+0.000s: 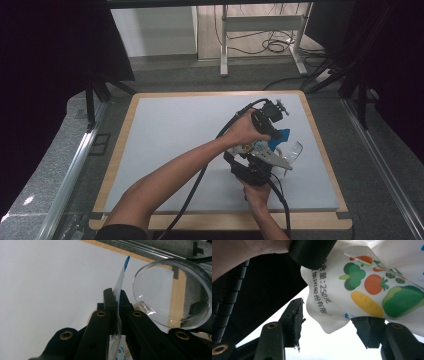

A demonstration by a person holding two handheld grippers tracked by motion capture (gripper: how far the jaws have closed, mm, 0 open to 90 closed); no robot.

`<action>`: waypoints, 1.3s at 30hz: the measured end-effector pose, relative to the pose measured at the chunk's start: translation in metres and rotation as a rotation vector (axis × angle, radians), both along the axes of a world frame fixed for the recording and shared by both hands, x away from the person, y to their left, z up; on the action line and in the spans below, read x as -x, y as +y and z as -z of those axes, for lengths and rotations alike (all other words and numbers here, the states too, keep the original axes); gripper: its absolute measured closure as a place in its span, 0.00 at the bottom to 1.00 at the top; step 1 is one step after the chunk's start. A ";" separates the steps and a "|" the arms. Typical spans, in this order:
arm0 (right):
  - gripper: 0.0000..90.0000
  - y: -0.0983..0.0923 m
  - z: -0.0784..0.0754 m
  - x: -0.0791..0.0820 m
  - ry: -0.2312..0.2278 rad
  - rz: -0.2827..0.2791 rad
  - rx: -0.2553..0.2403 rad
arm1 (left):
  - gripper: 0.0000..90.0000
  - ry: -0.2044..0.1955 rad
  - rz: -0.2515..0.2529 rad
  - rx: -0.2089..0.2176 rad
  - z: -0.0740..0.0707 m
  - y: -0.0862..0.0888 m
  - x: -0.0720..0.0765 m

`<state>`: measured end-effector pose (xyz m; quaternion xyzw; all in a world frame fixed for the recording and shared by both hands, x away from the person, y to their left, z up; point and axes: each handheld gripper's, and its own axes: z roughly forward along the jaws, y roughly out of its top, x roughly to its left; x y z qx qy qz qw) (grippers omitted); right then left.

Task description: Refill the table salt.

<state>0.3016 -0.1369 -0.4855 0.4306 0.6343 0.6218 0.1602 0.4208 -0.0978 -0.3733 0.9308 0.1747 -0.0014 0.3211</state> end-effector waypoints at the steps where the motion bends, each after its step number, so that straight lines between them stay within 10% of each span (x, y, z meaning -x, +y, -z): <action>1: 0.49 0.000 0.000 0.000 -0.001 0.000 -0.001 | 1.00 0.000 0.000 -0.001 0.000 0.000 0.000; 39: 0.53 -0.001 0.000 0.001 -0.006 0.011 0.007 | 1.00 -0.007 -0.006 0.003 -0.002 0.000 0.002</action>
